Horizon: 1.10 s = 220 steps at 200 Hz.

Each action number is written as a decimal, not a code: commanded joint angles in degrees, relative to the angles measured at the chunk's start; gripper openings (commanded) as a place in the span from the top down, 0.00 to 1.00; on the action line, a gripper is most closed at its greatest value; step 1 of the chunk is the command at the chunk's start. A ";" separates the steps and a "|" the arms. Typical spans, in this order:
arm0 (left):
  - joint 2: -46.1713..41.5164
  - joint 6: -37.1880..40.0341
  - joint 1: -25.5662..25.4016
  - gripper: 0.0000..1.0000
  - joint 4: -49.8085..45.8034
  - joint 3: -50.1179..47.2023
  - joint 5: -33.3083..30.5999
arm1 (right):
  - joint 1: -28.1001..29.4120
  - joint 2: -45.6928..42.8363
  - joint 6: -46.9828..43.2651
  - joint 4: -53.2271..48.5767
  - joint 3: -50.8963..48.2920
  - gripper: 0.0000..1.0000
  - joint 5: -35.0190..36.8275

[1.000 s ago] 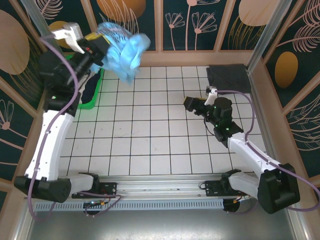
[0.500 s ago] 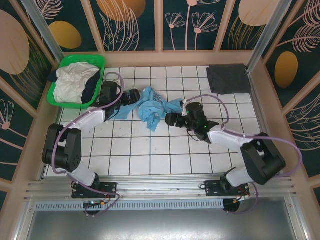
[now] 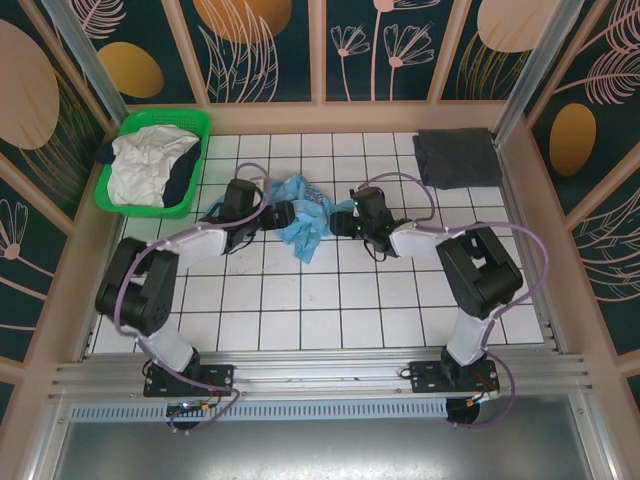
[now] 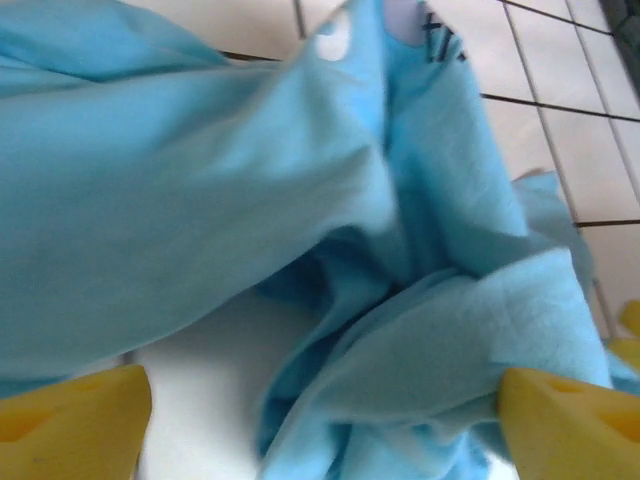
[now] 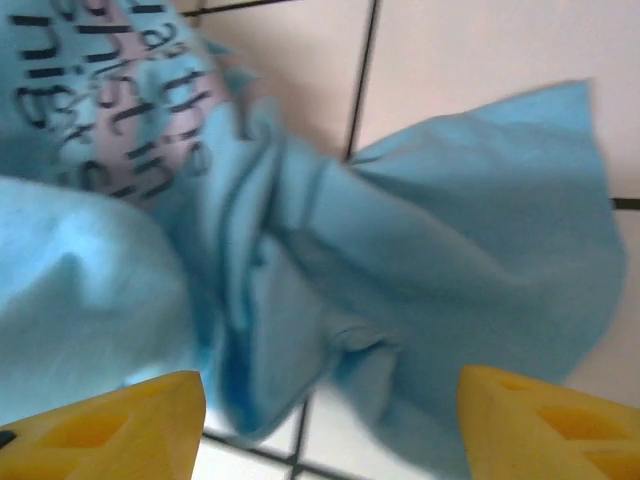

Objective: Fold and stack the t-shirts

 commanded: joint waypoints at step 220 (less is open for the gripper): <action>-21.64 16.99 -0.08 1.00 -8.35 28.87 -17.02 | -18.62 -41.64 -8.78 -15.92 12.56 1.00 13.74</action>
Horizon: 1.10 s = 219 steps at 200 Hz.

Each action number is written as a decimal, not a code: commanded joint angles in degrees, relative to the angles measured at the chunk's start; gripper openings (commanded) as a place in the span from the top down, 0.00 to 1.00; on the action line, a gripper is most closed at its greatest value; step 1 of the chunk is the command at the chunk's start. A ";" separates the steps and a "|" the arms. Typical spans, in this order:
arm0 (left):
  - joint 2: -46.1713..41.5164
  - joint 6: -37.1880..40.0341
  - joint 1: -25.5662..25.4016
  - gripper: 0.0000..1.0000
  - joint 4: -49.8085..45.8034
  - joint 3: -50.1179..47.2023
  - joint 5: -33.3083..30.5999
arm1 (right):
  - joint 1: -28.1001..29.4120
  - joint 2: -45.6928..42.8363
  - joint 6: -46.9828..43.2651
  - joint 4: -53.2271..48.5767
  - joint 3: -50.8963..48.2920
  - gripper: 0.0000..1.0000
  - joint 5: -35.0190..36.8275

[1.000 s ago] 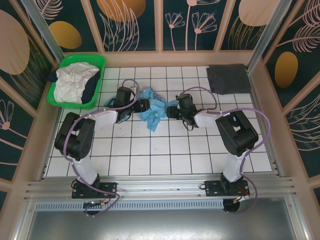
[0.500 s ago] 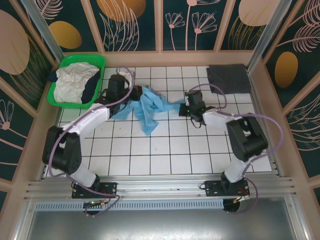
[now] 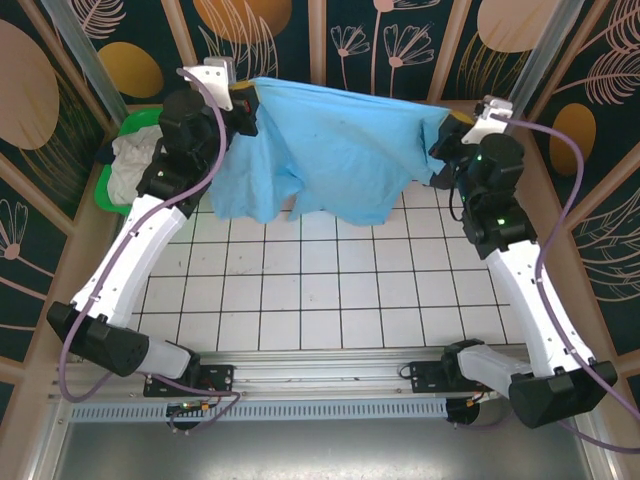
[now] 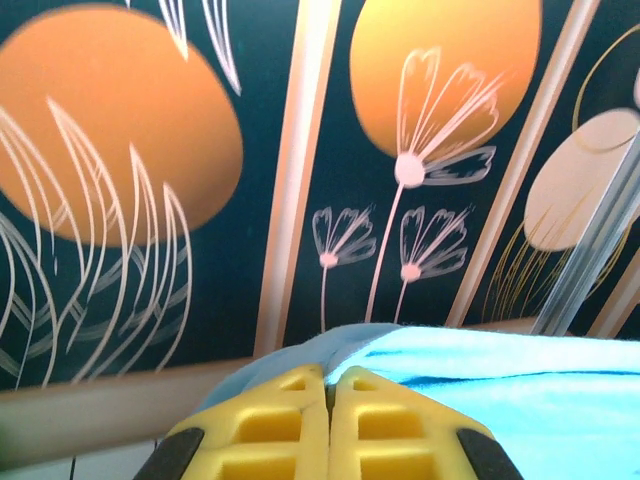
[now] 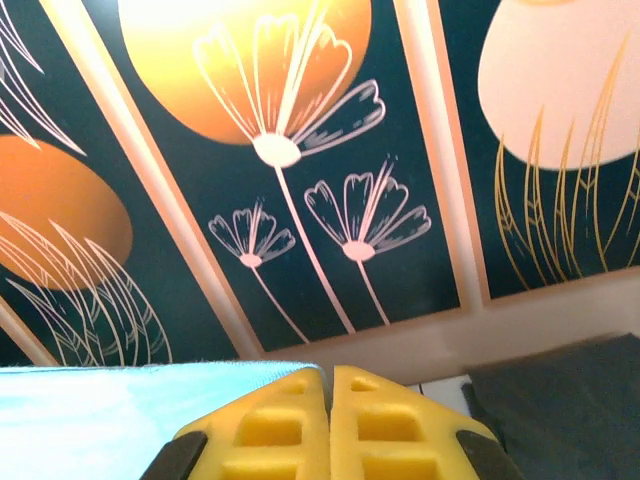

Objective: Fold and stack the t-shirts

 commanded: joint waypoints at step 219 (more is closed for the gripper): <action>30.28 -8.07 1.58 0.50 7.54 -24.40 11.82 | 8.02 -4.36 12.58 -8.14 -32.50 0.57 -9.84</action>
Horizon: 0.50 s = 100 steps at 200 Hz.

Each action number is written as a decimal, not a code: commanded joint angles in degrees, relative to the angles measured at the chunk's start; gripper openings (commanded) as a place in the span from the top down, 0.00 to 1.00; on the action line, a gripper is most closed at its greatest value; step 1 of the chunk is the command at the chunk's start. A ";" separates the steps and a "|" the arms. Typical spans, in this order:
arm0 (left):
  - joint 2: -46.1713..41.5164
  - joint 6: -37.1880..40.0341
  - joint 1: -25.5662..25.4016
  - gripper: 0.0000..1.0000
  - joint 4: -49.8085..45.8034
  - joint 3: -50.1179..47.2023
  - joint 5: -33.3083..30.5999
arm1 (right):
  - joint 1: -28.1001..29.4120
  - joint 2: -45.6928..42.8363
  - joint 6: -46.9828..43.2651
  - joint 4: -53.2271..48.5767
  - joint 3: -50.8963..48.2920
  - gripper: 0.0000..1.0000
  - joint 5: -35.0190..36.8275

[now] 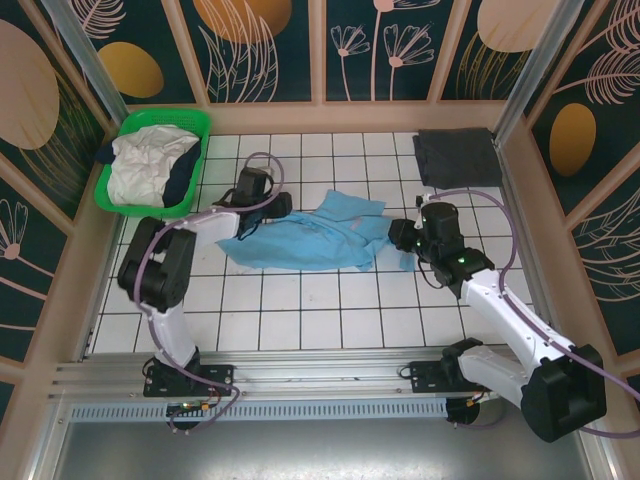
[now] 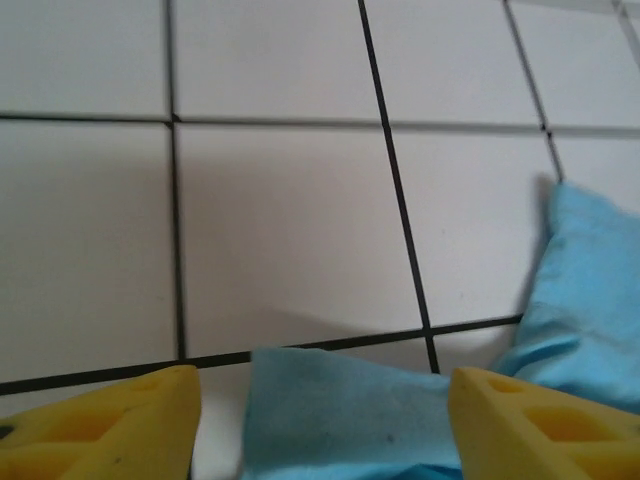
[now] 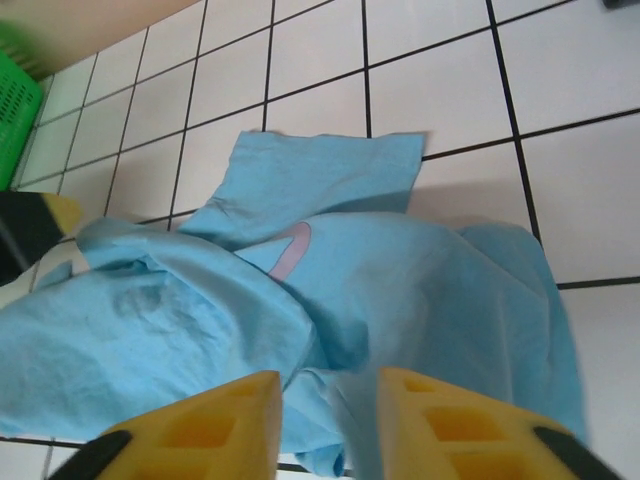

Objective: Fold and stack the t-shirts

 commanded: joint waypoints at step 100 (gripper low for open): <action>-23.26 -4.42 -1.64 1.00 7.86 -23.82 26.24 | 1.43 41.25 1.51 14.87 14.85 0.52 -3.27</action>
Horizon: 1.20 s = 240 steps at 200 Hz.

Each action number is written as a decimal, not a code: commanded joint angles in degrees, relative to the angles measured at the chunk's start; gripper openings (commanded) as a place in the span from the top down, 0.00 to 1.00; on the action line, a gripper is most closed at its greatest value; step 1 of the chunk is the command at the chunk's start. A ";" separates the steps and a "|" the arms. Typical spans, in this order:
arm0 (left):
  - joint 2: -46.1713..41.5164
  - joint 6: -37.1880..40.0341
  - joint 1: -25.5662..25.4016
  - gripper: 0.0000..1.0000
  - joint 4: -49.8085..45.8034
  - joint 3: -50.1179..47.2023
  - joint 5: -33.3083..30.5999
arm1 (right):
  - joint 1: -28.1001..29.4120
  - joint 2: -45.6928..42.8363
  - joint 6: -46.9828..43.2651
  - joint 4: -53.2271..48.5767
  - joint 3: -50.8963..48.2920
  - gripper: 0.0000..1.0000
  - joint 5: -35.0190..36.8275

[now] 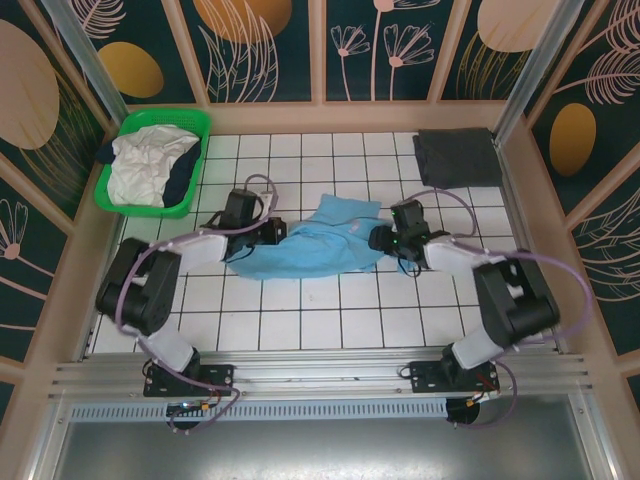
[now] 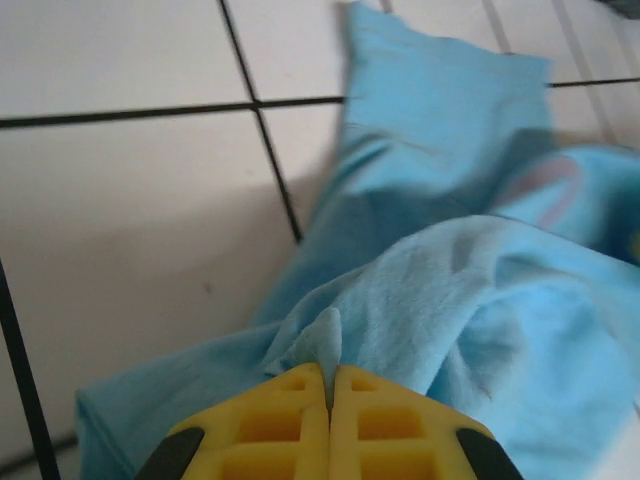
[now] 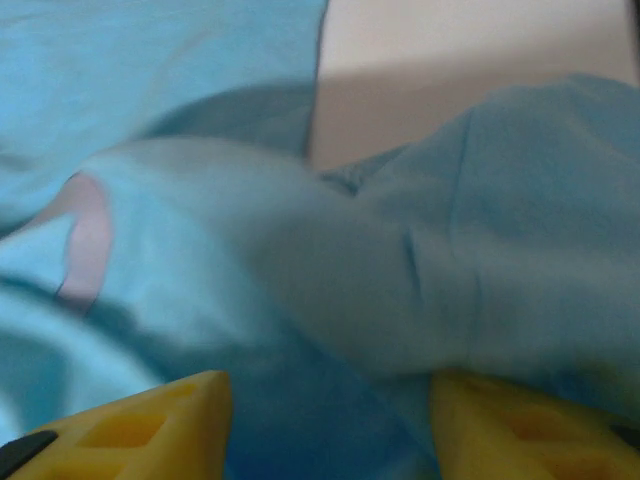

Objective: Fold and stack the t-shirts

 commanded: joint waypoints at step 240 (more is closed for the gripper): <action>16.40 -0.98 2.38 0.23 -8.54 21.38 -29.27 | 19.89 -2.58 5.07 1.46 -3.72 0.31 10.70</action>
